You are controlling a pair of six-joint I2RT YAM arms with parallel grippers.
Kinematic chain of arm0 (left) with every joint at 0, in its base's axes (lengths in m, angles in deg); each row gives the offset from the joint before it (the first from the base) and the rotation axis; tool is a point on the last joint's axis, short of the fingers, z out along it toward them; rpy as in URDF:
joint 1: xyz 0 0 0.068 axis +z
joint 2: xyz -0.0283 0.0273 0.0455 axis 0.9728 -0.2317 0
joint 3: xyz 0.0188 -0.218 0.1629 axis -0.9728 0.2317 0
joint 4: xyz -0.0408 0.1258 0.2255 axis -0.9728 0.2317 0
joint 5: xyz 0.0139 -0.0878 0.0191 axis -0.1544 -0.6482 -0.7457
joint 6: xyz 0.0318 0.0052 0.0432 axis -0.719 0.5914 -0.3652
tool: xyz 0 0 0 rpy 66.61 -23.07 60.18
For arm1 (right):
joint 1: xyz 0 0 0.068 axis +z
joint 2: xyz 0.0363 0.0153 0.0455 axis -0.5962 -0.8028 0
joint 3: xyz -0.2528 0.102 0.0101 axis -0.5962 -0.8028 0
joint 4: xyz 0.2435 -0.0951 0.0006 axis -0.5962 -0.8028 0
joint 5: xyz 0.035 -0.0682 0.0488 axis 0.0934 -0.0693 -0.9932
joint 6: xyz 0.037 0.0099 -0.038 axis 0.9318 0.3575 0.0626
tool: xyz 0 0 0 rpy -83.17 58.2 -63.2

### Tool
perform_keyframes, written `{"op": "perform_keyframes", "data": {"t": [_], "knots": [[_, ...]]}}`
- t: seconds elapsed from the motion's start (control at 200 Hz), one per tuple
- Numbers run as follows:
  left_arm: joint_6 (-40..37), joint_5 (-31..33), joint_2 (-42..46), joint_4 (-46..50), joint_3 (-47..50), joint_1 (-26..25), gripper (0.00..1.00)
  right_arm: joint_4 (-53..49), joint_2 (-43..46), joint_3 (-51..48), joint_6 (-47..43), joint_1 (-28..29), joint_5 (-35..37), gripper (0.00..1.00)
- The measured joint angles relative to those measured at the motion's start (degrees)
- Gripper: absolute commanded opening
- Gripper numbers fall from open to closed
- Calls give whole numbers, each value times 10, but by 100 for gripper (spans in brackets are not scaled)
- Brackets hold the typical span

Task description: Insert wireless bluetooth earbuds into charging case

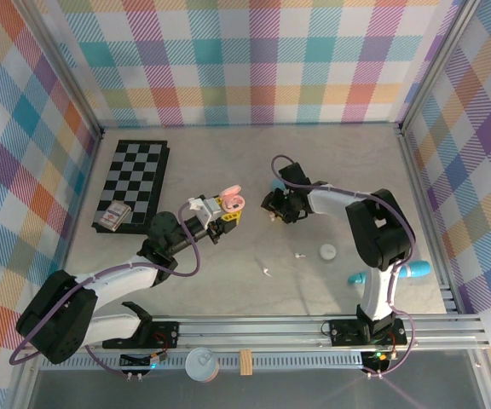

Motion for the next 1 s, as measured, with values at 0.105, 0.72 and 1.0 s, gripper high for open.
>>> {"op": "perform_keyframes", "data": {"t": [0.105, 0.72, 1.0], "knots": [[-1, 0, 0, 1, 0, 1, 25, -16, -19, 33, -17, 0, -2, 48], [25, 25, 72, 3, 35, 82, 25, -272, -36, 184, -382, 58, 179, 45], [25, 108, 120, 47, 37, 120, 25, -313, -63, 208, -492, 124, 302, 41]]}}
